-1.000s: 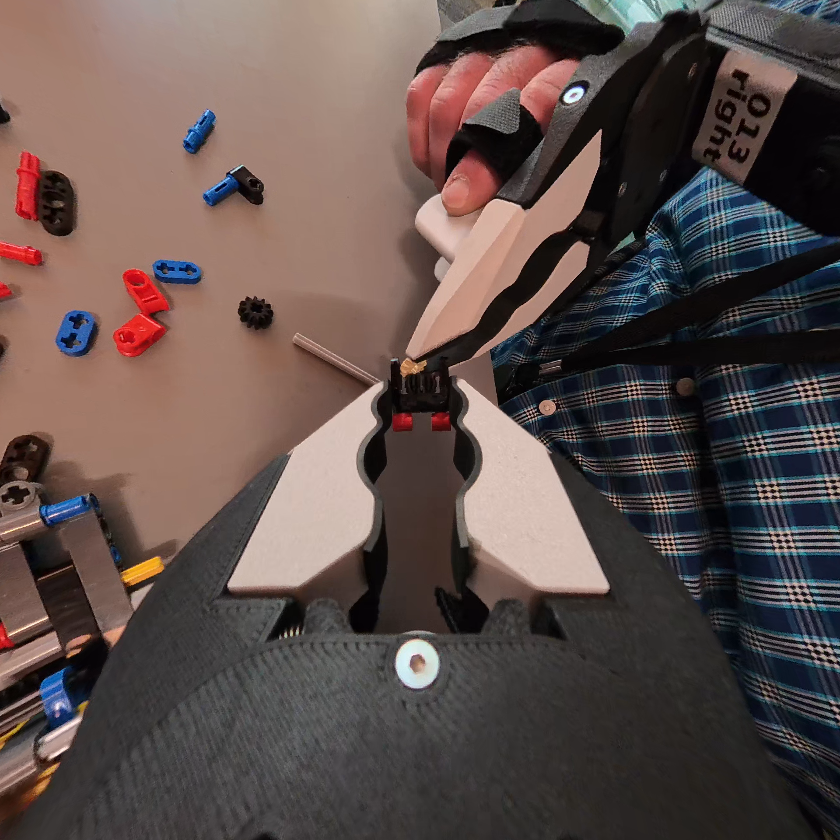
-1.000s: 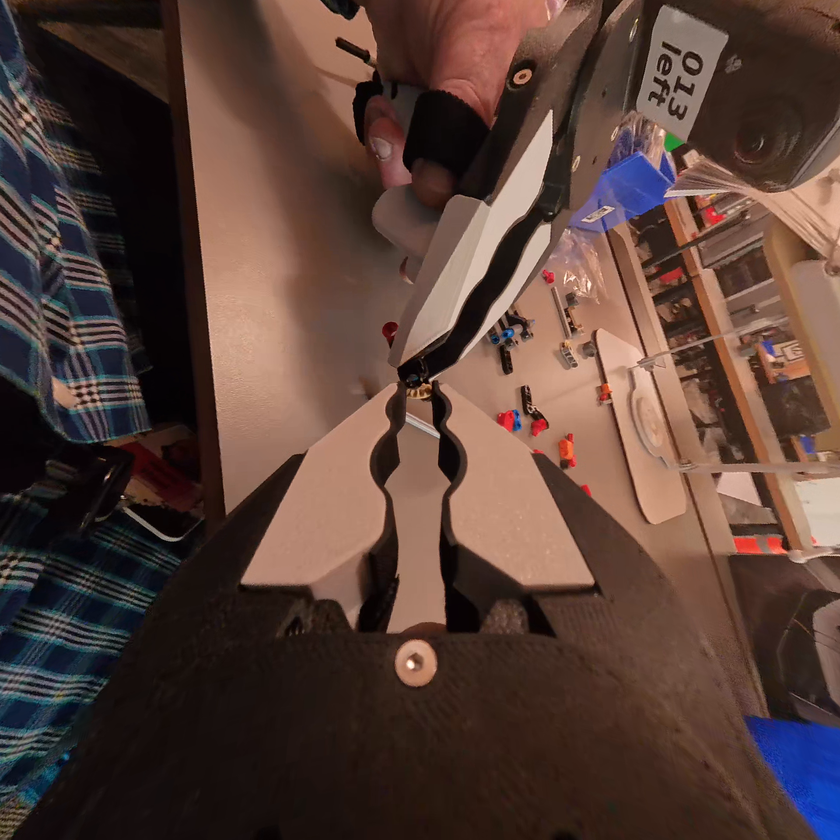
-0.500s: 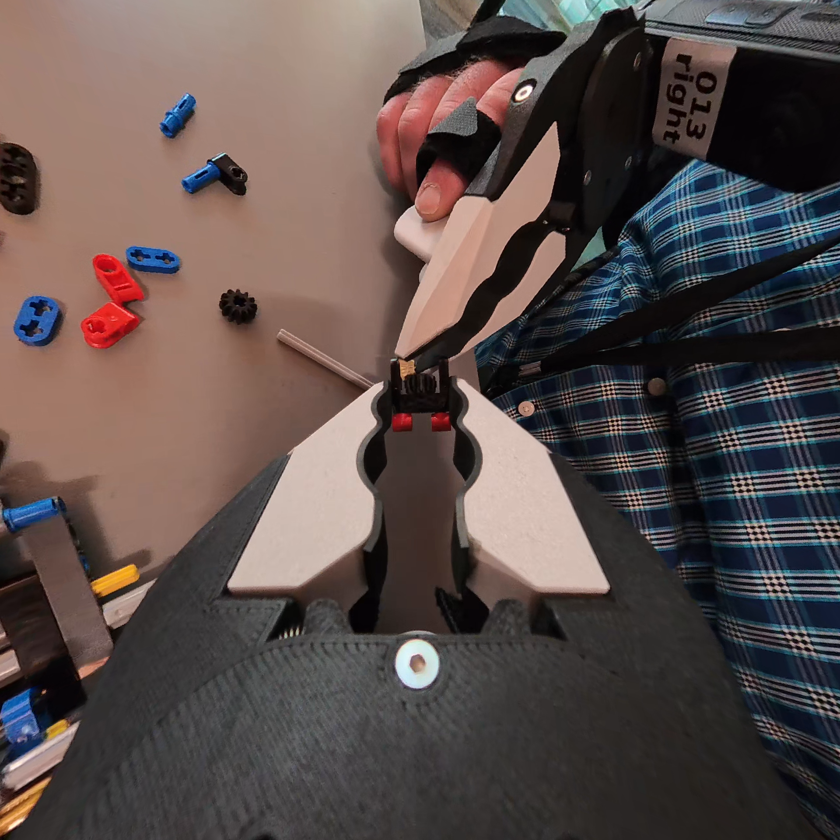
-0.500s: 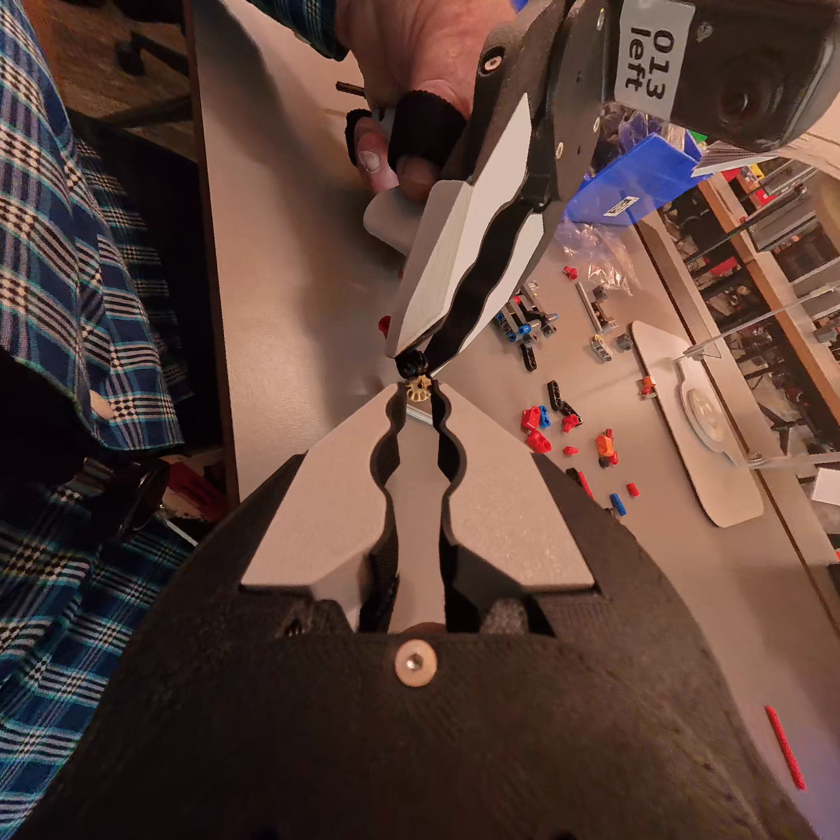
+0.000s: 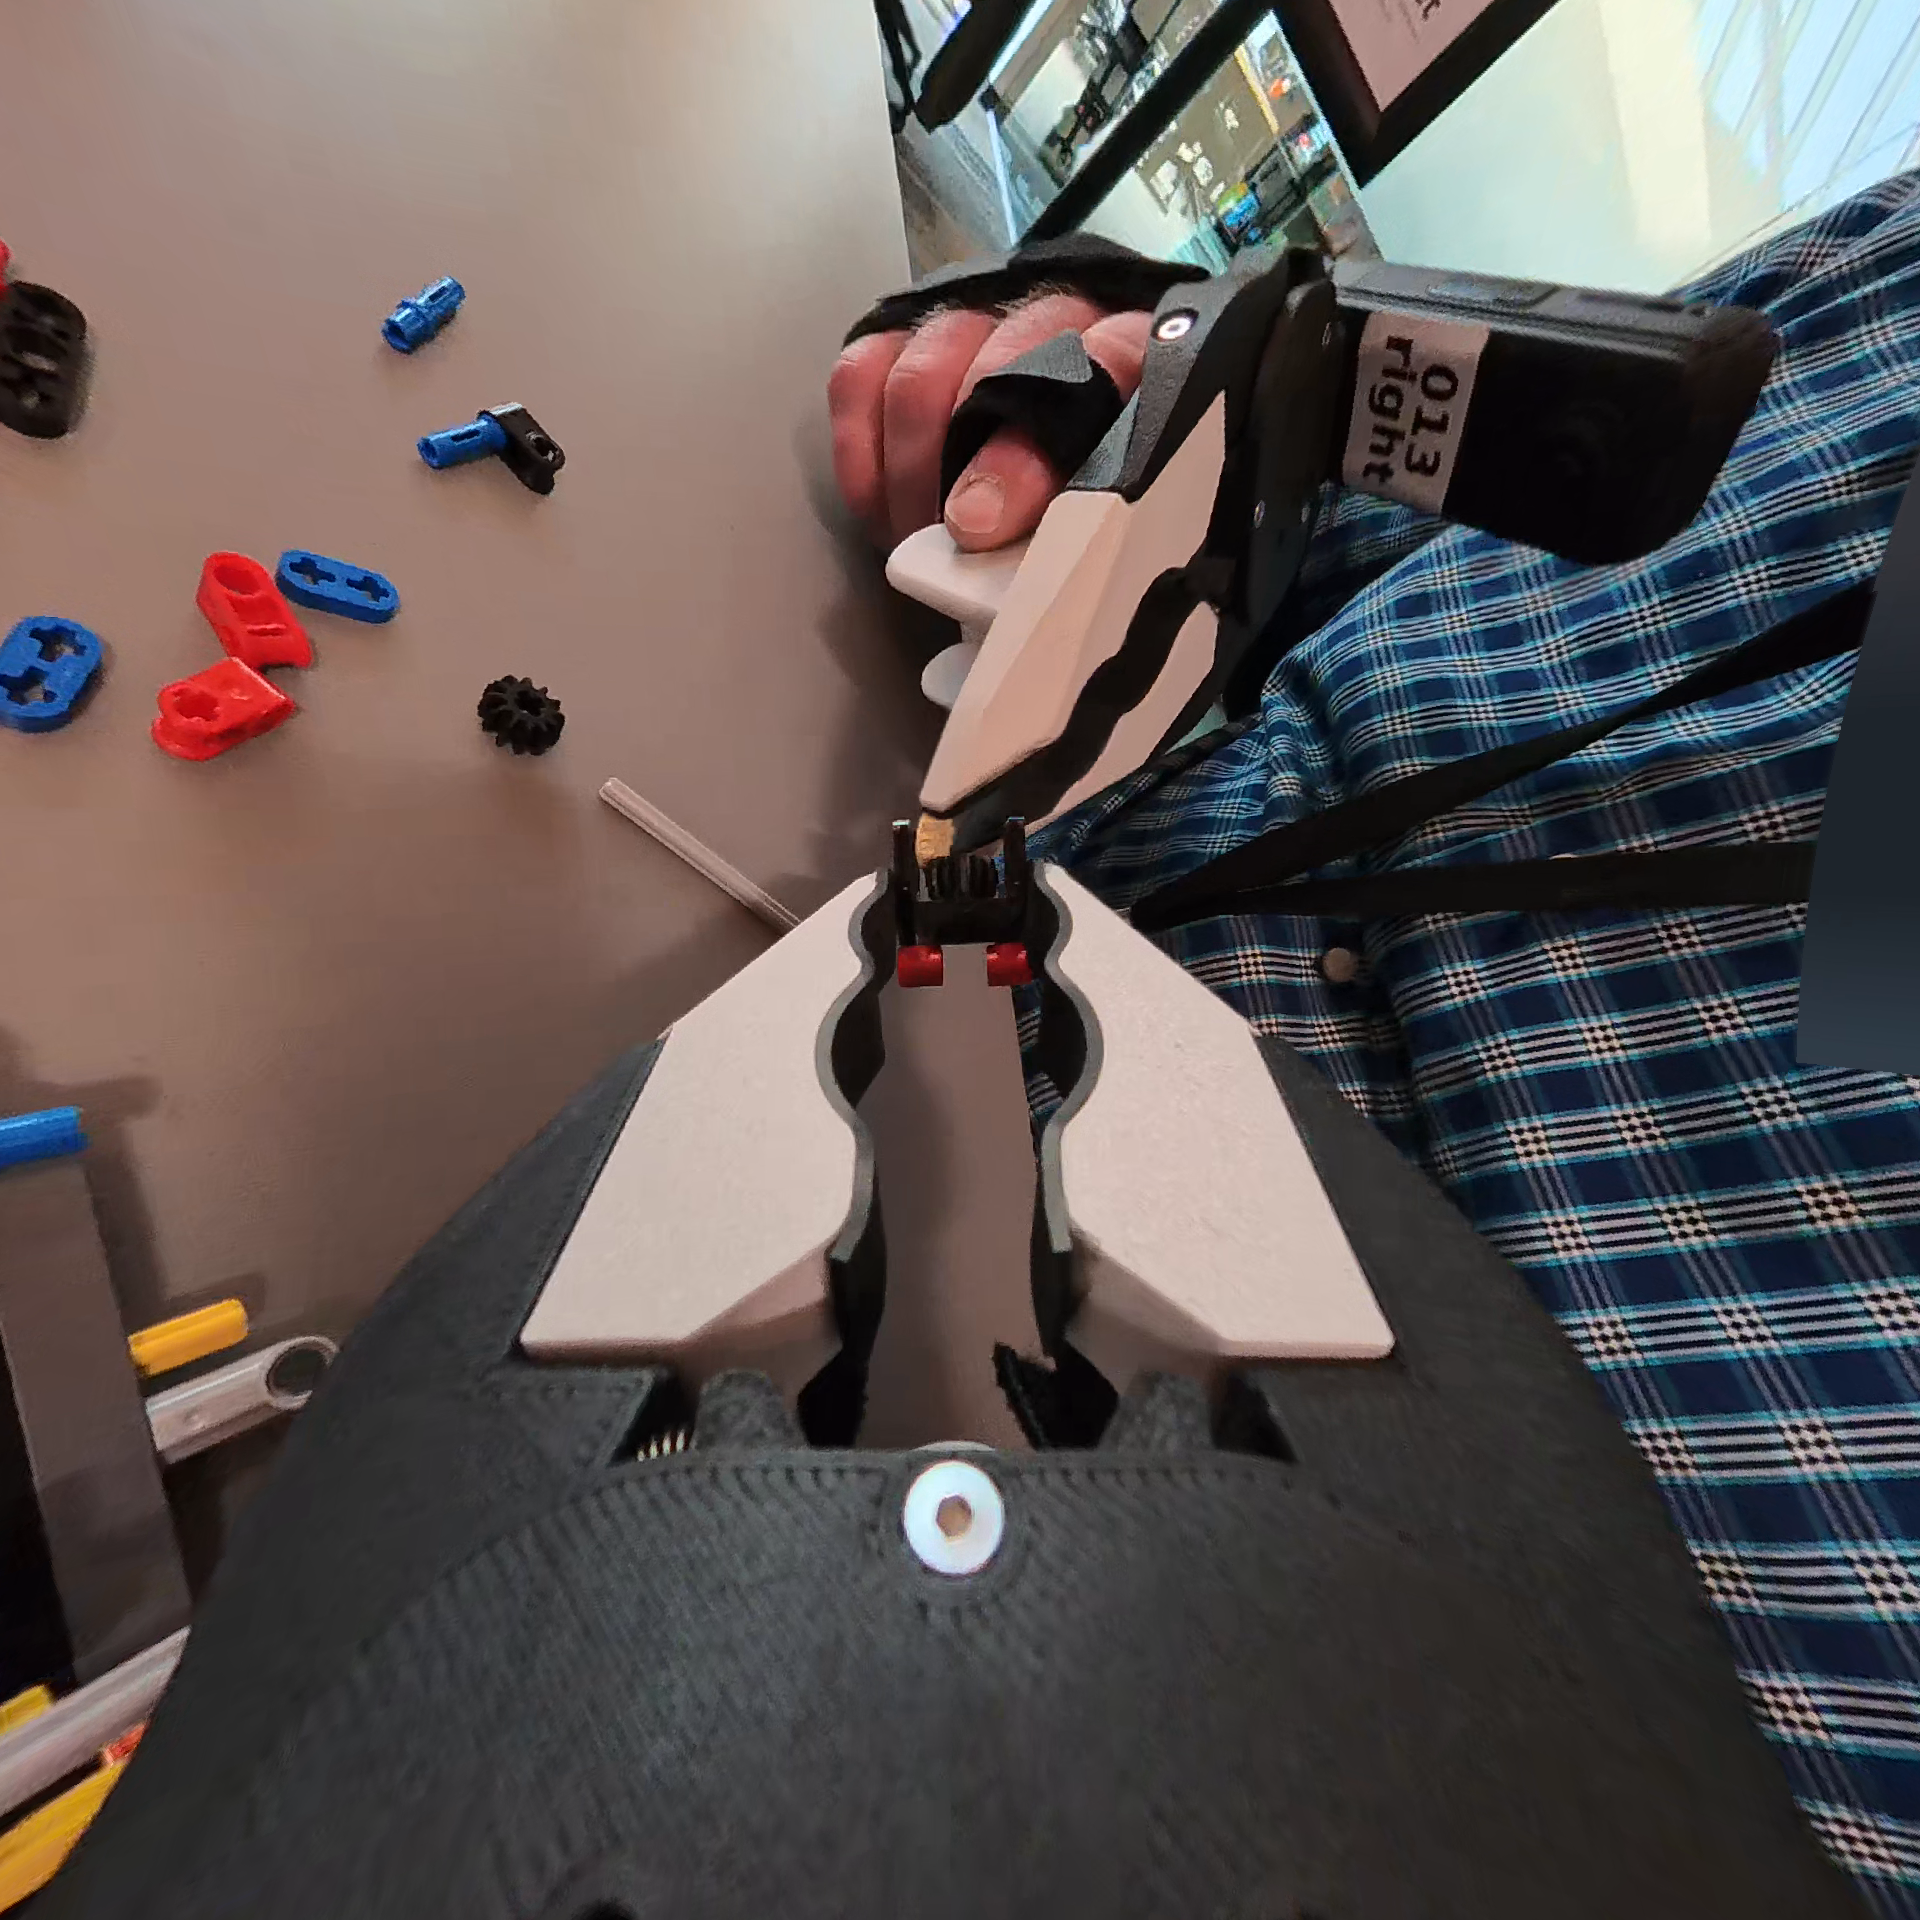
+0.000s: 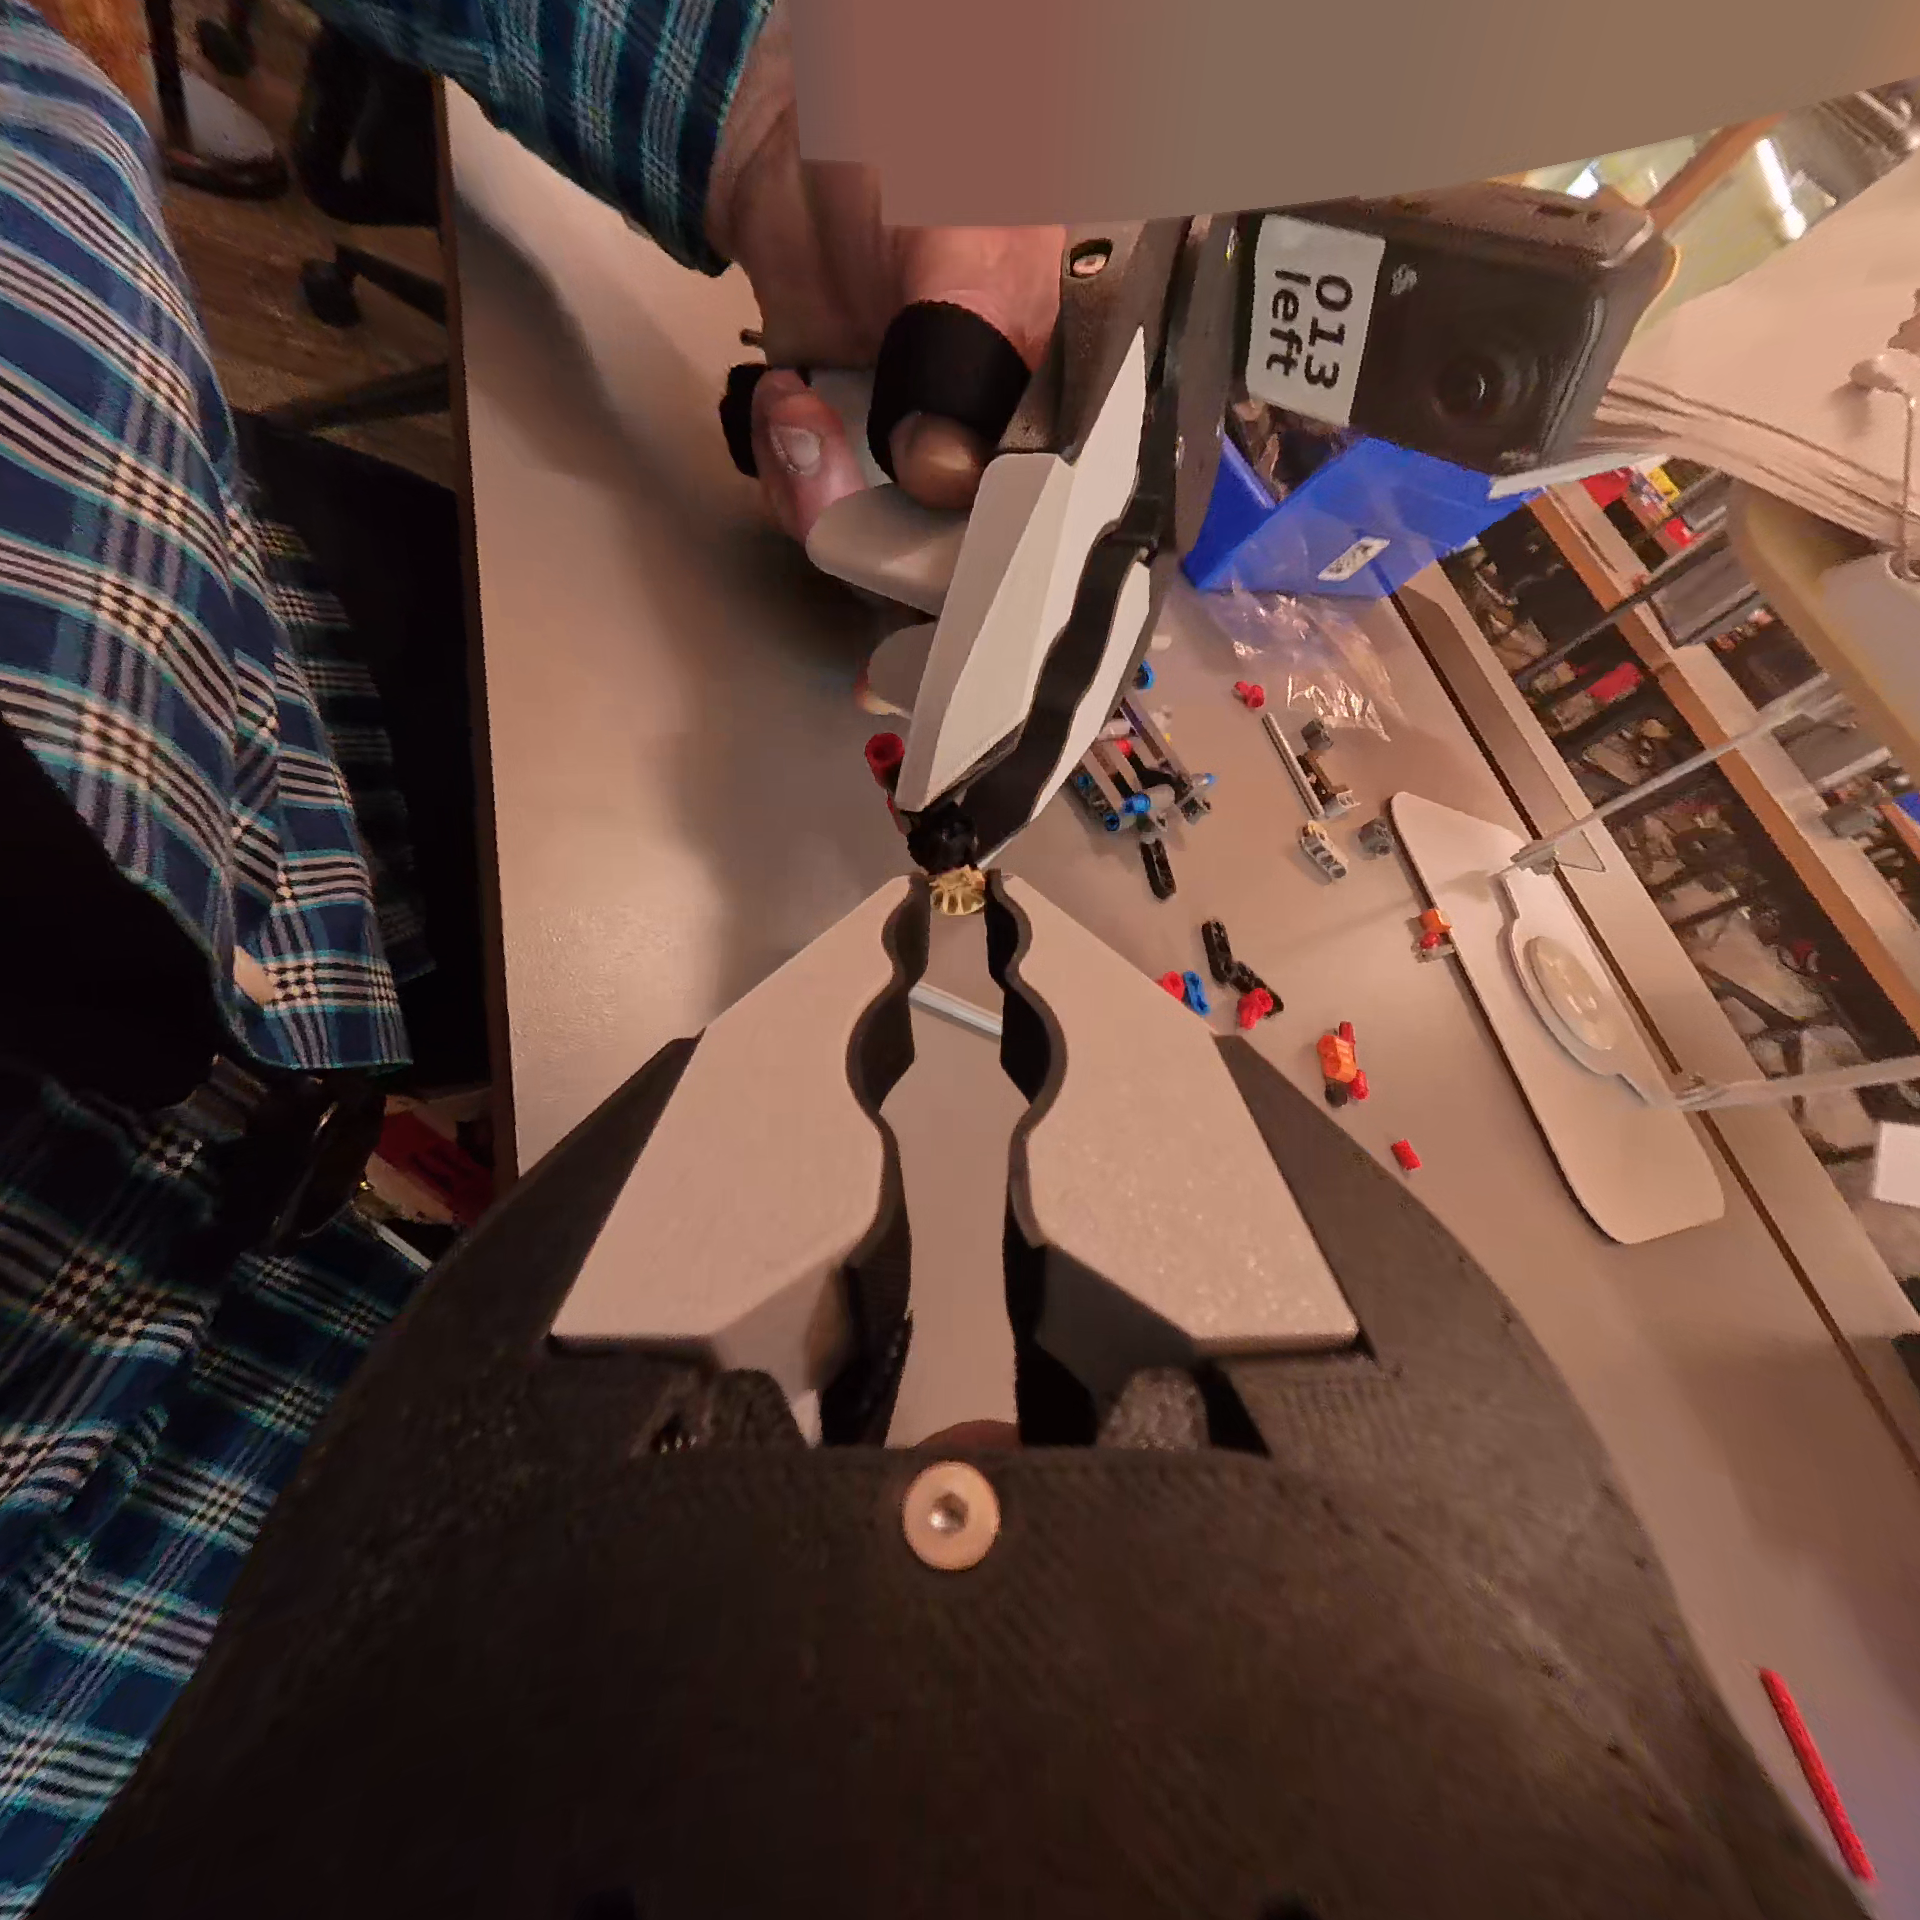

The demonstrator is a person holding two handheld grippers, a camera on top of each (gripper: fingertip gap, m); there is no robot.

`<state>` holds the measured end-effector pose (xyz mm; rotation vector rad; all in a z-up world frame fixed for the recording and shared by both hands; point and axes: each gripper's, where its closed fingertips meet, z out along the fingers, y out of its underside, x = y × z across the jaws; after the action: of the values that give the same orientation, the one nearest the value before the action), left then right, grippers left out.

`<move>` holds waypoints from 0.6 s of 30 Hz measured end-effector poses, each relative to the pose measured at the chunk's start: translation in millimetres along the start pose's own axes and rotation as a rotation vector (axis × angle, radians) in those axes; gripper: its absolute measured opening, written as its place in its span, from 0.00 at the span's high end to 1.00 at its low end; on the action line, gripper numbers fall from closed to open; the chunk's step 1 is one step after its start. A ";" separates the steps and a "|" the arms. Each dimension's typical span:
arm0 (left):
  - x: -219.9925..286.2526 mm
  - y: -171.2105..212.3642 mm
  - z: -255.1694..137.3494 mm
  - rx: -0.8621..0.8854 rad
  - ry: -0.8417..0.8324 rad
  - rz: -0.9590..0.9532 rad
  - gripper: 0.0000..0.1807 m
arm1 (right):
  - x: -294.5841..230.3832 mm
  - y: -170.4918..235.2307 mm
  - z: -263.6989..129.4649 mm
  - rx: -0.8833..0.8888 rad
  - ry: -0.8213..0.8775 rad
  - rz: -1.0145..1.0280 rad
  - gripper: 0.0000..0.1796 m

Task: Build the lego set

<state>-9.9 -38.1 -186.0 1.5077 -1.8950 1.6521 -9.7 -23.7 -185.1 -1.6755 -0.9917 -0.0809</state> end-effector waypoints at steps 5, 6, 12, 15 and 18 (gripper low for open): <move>1.2 -0.1 0.3 -0.038 -0.017 0.034 0.87 | -0.5 -1.3 -0.8 0.000 -0.061 -0.017 0.96; 1.6 -0.5 0.7 -0.041 -0.014 0.035 0.87 | -0.5 -1.2 -1.4 -0.003 -0.072 -0.033 0.96; 3.1 -1.2 2.2 -0.056 0.016 0.040 0.87 | -0.9 -1.6 -2.8 -0.009 -0.141 -0.155 0.96; 3.9 -3.7 0.9 -0.043 0.032 0.029 0.87 | 0.9 -3.0 -2.9 -0.012 -0.178 -0.190 0.96; 3.7 -4.9 -0.6 -0.034 0.042 0.022 0.87 | 2.3 -4.0 -1.9 -0.017 -0.217 -0.211 0.96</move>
<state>-8.1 -38.9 -180.1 1.4333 -1.9148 1.6392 -9.9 -23.9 -180.1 -1.6140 -1.3339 -0.0474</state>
